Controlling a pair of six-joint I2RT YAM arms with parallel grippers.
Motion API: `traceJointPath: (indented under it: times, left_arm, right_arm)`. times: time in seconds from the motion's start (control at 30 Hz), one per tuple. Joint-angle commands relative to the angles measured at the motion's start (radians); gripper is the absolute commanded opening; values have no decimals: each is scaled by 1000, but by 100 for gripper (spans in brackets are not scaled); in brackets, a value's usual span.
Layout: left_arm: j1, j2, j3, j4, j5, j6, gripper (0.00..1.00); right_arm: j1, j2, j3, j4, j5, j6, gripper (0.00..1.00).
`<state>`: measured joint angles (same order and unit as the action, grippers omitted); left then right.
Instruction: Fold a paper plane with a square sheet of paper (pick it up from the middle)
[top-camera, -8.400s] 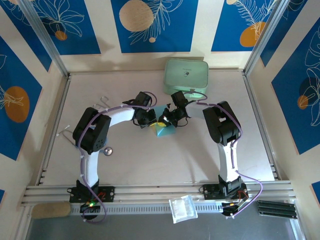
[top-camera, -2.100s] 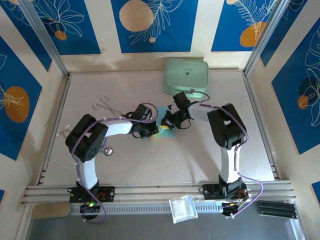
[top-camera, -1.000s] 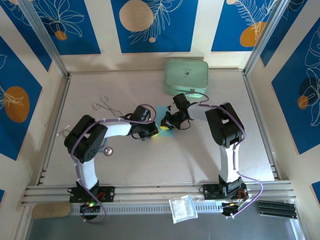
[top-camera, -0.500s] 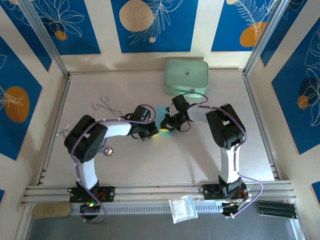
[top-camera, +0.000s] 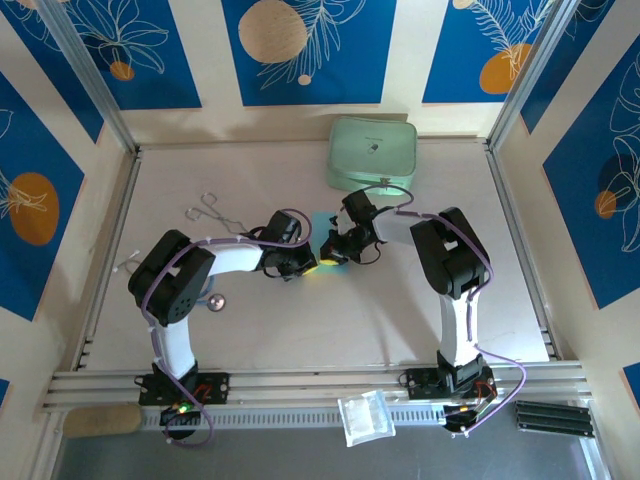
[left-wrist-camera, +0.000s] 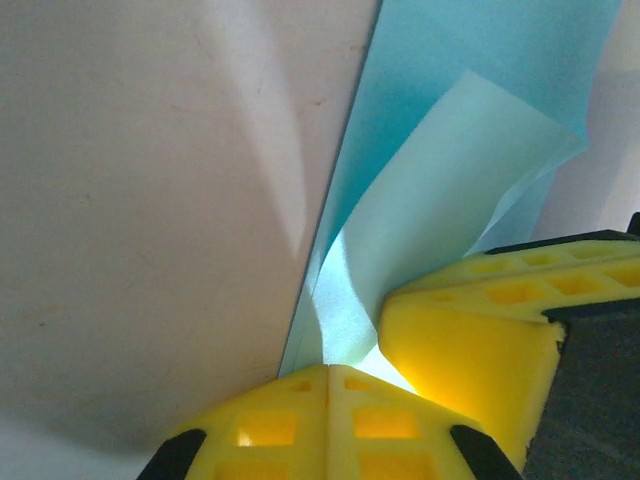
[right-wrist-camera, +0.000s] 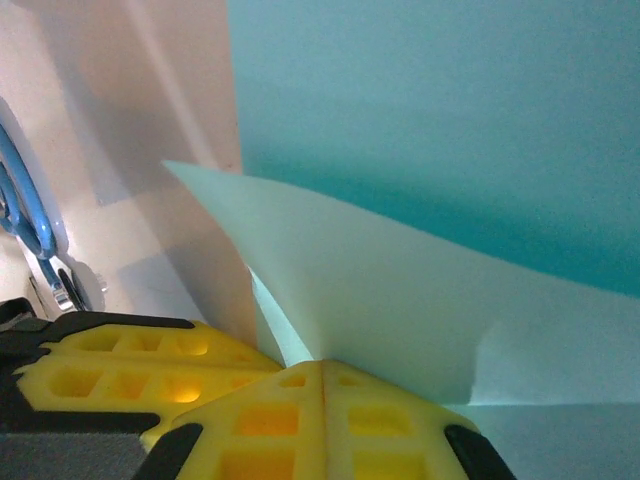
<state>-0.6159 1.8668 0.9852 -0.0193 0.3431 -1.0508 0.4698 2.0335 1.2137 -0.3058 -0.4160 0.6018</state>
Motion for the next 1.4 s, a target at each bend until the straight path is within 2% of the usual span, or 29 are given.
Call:
traceJointPath:
  times: [0.0,0.33,0.63,0.8,1.03,1.23,1.37]
  left_arm:
    - [10,24,-32,-139,-53,-13,0]
    - [17,26,-67,-143,-43,-19,0]
    - [16,19,-54,-150,-38,-5,0]
    - [17,17,-47,-138,-27,-4,0]
    - [16,22,-33,-134,-23,-4,0]
    - [16,25,-31,-125,-19,0,0]
    - [15,25,-34,-118,-18,1,0]
  right_arm:
    - [-50,38,19,-20,72,10,0]
    - [-179,67,66,20,39,54,0]
    - [-242,89,81,34,69,95,0]
    - [-266,37,74,62,55,94,0]
    - [-203,-113,-6,92,33,70,0]
    - [-69,-122,-54,74,30,78,0]
    - [-24,-113,-68,74,39,91,0]
